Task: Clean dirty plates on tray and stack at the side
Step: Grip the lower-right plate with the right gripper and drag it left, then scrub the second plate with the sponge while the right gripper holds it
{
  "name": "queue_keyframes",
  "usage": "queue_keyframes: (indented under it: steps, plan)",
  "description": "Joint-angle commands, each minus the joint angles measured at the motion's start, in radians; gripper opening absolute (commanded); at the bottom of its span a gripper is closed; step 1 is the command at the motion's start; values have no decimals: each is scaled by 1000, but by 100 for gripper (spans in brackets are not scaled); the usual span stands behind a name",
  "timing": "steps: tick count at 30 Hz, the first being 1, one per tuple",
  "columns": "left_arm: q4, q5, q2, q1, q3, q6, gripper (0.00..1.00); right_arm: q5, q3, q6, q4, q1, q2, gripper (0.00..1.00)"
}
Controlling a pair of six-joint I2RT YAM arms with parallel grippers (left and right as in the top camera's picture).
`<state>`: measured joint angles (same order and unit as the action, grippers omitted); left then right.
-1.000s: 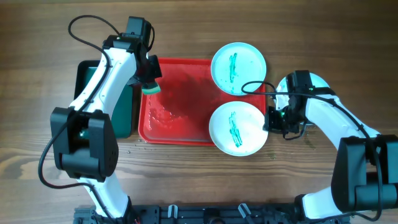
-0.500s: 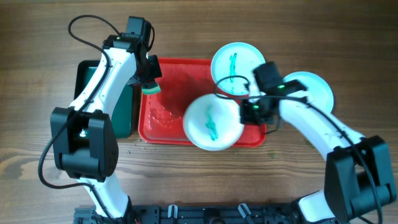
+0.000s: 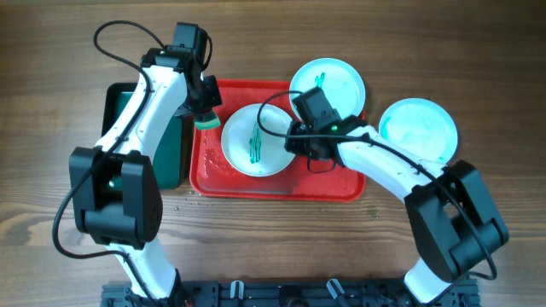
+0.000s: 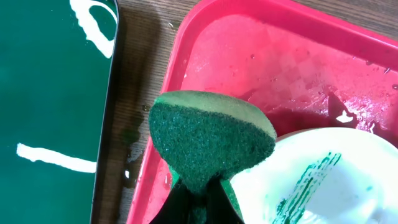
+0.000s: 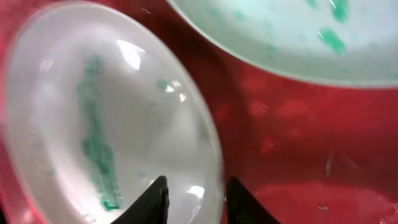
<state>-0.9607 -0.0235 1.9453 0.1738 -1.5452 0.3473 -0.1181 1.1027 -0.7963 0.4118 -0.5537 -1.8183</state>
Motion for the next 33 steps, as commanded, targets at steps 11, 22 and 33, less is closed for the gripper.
queue_keyframes:
  steps: [11, 22, 33]
  plan:
    - [2, 35, -15, 63, 7, -56, 4, -100, 84, 109, 52, 71, -117, 10]
    - [-21, 103, -15, 73, 7, -175, 4, -137, 84, 141, 13, 33, -122, 4]
    - [141, 191, -15, 73, 188, -319, 4, -202, 84, 216, -19, 33, -123, 4]
